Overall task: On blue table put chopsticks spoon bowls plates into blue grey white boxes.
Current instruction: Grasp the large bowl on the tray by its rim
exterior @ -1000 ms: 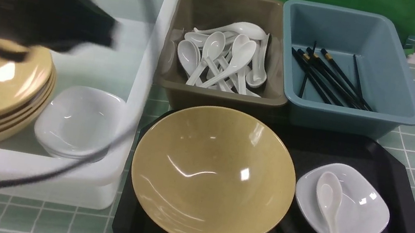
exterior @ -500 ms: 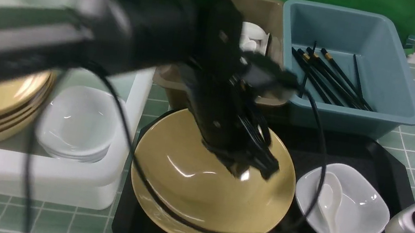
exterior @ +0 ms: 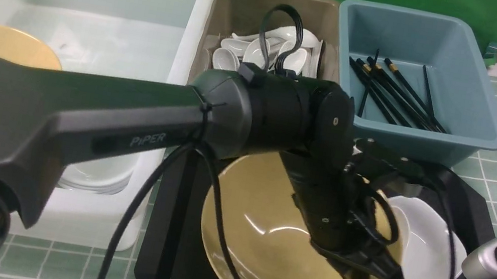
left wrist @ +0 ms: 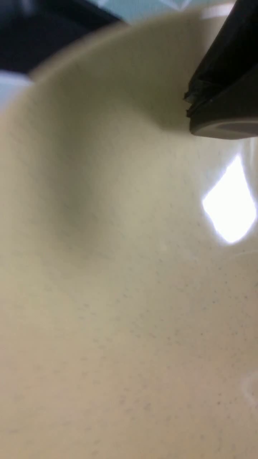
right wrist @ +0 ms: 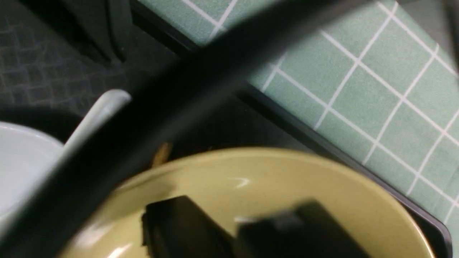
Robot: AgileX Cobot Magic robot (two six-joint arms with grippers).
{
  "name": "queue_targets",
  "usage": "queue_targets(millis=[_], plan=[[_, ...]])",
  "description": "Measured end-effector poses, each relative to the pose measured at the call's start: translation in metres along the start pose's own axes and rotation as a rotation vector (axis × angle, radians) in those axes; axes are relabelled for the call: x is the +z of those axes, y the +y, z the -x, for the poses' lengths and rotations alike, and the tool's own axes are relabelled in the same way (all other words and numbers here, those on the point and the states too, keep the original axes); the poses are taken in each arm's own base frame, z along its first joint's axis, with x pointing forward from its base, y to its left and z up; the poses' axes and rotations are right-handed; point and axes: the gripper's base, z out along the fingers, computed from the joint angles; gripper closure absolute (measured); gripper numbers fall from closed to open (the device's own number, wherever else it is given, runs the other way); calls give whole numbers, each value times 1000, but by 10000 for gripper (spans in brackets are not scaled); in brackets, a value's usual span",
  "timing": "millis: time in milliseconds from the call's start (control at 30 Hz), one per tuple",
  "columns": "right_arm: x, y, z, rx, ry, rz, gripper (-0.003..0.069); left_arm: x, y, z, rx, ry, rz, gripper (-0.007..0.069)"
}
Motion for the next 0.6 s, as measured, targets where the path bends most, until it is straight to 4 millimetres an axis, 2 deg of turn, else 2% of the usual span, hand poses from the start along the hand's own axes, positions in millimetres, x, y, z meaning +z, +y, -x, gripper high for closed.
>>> queue_targets(millis=[100,233,300,433,467,500,600], plan=[[0,0,0,-1,0,0,614,-31,6,9,24,-12,52,618],[0,0,0,-1,0,0,611,-64,26,11,20,-1,187,606],[0,0,0,-1,-2,-2,610,-75,39,8,1,24,268,576],[0,0,0,-1,-3,-2,610,-86,66,-1,-73,90,402,491],[0,0,0,-1,-3,-2,610,-86,74,-4,-107,109,440,439],[0,0,0,-1,-3,-2,610,-86,76,-4,-111,115,448,431],[0,0,0,-1,-3,-3,610,-77,90,-7,-145,148,482,281]])
